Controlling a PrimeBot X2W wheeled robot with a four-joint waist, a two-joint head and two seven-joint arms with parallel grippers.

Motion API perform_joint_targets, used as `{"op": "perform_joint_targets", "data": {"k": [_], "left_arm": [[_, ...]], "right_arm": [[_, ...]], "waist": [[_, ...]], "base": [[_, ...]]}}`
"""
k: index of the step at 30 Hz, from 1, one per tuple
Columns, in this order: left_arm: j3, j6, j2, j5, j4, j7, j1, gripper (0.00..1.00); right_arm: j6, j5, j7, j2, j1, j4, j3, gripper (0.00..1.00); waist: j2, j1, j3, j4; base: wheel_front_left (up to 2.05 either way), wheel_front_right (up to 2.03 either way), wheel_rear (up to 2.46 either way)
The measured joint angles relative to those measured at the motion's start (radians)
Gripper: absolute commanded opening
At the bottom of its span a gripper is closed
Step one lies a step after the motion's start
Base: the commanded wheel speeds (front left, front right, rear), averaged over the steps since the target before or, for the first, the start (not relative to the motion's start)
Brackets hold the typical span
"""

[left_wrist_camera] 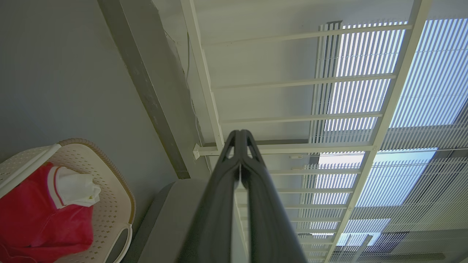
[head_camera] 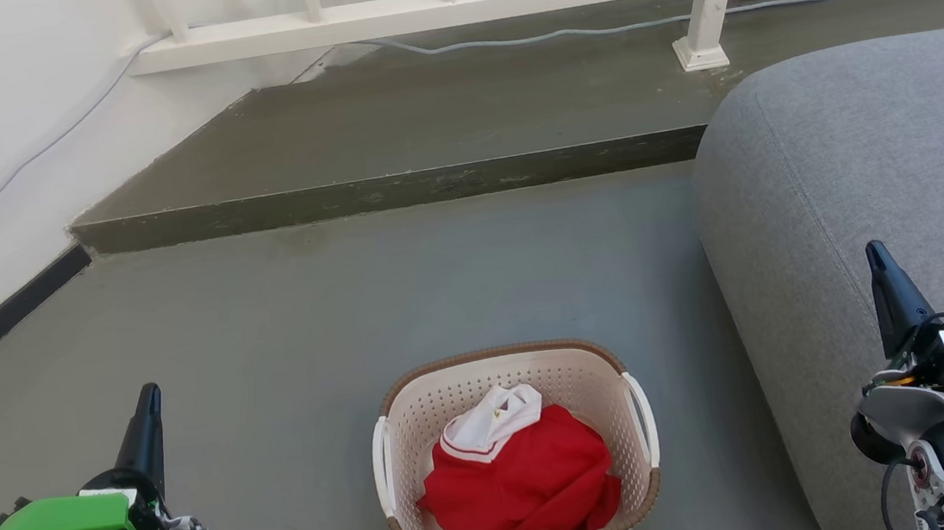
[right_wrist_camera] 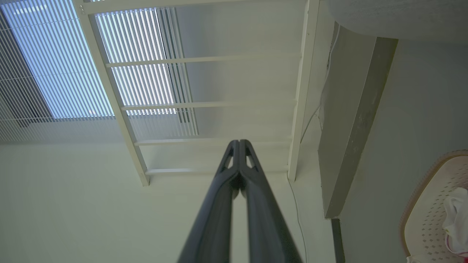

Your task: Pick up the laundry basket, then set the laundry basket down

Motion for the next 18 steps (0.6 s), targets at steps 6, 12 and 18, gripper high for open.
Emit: {"op": "perform_joint_targets", "data": {"k": [6, 12, 18], "left_arm": [[-0.001, 0.001, -0.004, 0.000, 0.020, 0.000, 0.003, 1.00], [-0.013, 0.001, -0.017, 0.000, 0.034, -0.008, 0.026, 1.00], [-0.024, 0.001, -0.017, 0.007, 0.024, -0.025, 0.026, 1.00]], "right_arm": [[0.000, 0.000, 0.000, 0.007, 0.005, 0.019, 0.001, 1.00], [-0.001, -0.001, -0.007, 0.015, 0.033, 0.029, 0.006, 1.00], [-0.001, -0.012, -0.020, 0.014, 0.033, 0.022, 0.016, 1.00]], "waist": [[0.0000, 0.0000, 0.000, 0.000], [0.0000, 0.0000, 0.001, 0.000], [0.0000, 0.0000, 0.003, 0.001]], "base": [[0.00, 0.00, 0.00], [0.00, 0.00, 0.00], [0.00, 0.00, 0.00]]}}
